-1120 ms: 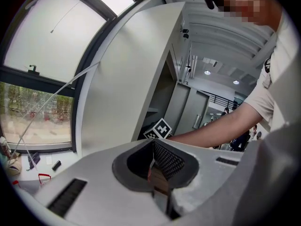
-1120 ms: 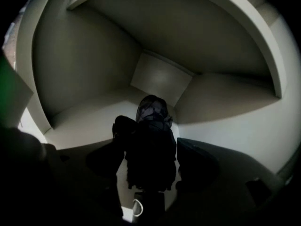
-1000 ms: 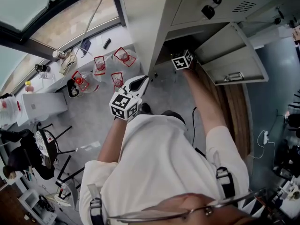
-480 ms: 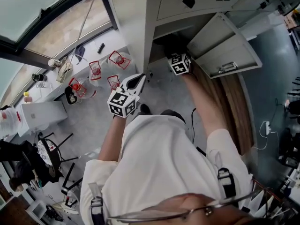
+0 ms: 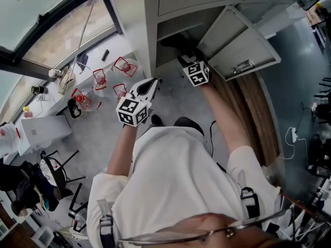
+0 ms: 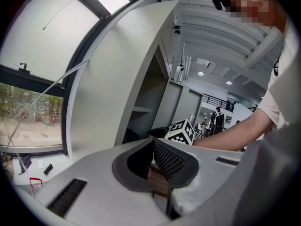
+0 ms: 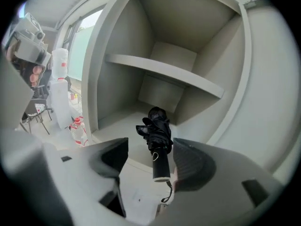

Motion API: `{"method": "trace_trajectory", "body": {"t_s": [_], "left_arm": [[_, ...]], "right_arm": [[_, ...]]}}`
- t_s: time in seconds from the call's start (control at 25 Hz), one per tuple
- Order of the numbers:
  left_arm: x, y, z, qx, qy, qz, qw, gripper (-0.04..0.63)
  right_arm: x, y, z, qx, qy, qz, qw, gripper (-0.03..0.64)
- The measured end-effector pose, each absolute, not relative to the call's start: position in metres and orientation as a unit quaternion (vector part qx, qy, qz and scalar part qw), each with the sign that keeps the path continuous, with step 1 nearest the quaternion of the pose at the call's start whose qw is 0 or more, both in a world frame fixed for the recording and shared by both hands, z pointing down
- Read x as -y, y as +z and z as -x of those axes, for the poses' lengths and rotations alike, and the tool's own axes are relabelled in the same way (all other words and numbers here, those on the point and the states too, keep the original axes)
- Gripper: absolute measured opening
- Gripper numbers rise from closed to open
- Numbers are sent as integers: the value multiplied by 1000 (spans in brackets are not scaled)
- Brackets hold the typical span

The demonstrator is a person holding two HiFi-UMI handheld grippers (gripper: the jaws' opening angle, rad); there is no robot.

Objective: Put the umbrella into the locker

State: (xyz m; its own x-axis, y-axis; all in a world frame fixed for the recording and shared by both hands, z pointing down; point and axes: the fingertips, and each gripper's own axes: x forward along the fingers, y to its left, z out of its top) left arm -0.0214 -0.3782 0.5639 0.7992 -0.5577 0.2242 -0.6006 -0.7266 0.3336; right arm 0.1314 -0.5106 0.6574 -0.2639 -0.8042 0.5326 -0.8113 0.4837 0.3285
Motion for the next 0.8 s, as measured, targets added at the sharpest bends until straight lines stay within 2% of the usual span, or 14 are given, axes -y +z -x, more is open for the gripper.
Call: {"method": "trace_trajectory", "body": {"t_s": [0.36, 0.8], "left_arm": [[368, 562, -7, 338, 55, -919, 194, 5], [329, 558, -32, 416, 49, -885, 203, 5]], "right_arm": [[478, 634, -148, 813, 16, -504, 293, 238], [471, 686, -167, 824, 60, -465, 318, 194]]}}
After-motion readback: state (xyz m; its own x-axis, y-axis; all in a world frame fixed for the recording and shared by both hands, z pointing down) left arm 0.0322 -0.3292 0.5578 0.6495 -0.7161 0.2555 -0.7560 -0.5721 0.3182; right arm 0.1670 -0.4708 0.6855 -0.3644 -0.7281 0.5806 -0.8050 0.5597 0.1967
